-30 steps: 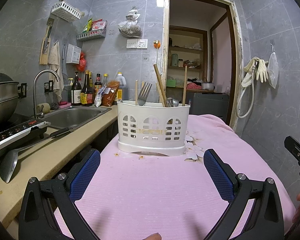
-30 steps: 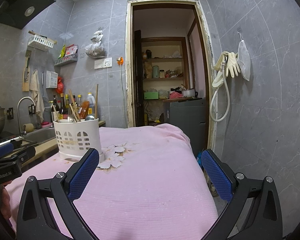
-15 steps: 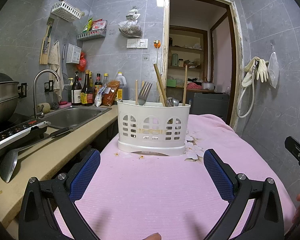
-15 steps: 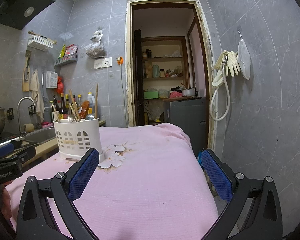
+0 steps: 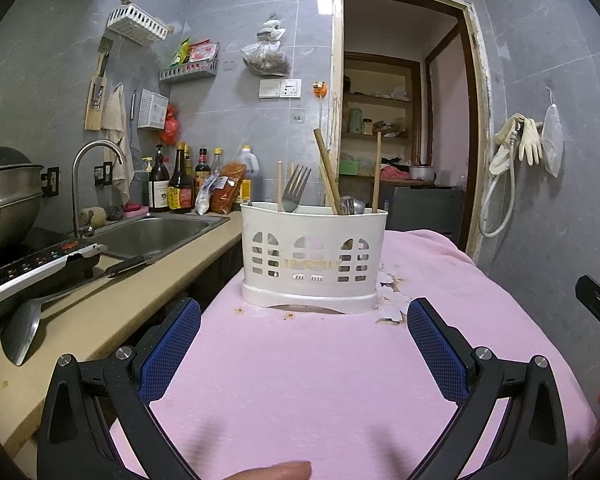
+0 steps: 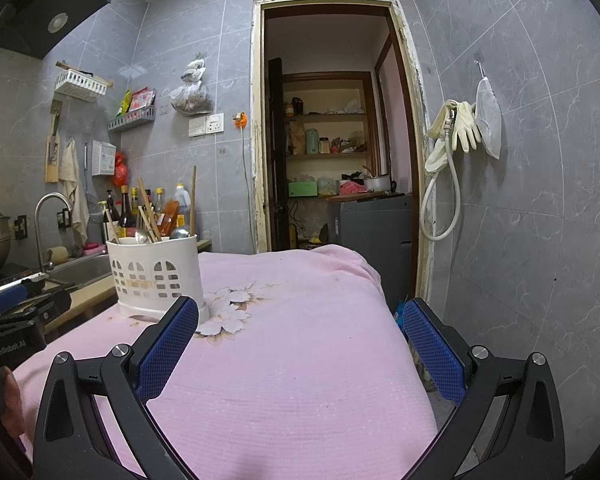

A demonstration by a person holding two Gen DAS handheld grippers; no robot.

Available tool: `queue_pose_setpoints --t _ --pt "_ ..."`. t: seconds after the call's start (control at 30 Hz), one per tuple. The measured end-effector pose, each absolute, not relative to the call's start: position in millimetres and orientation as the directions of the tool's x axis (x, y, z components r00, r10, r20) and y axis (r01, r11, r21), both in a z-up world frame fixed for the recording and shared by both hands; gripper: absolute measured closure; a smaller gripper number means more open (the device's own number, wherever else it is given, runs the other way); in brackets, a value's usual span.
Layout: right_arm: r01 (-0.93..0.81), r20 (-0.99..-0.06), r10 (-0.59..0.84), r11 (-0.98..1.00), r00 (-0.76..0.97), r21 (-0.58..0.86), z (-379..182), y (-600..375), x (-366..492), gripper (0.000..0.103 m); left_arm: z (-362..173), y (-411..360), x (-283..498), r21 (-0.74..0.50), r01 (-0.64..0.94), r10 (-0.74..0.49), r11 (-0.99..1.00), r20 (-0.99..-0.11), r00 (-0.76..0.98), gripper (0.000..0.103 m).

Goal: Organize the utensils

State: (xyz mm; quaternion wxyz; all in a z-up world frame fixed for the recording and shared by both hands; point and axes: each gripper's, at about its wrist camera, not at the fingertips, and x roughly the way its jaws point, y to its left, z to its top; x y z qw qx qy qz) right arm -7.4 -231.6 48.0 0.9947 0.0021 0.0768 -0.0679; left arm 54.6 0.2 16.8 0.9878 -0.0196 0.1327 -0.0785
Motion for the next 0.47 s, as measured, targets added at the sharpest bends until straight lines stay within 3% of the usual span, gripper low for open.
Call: queue_pose_setpoints --t 0.47 --pt "0.127 -0.157 -0.127 0.992 0.979 -0.013 50.0 -225.3 -14.0 0.0 16.6 1.7 56.8 -0.061 0.158 -0.169 0.986 -0.27 0.948 0.002"
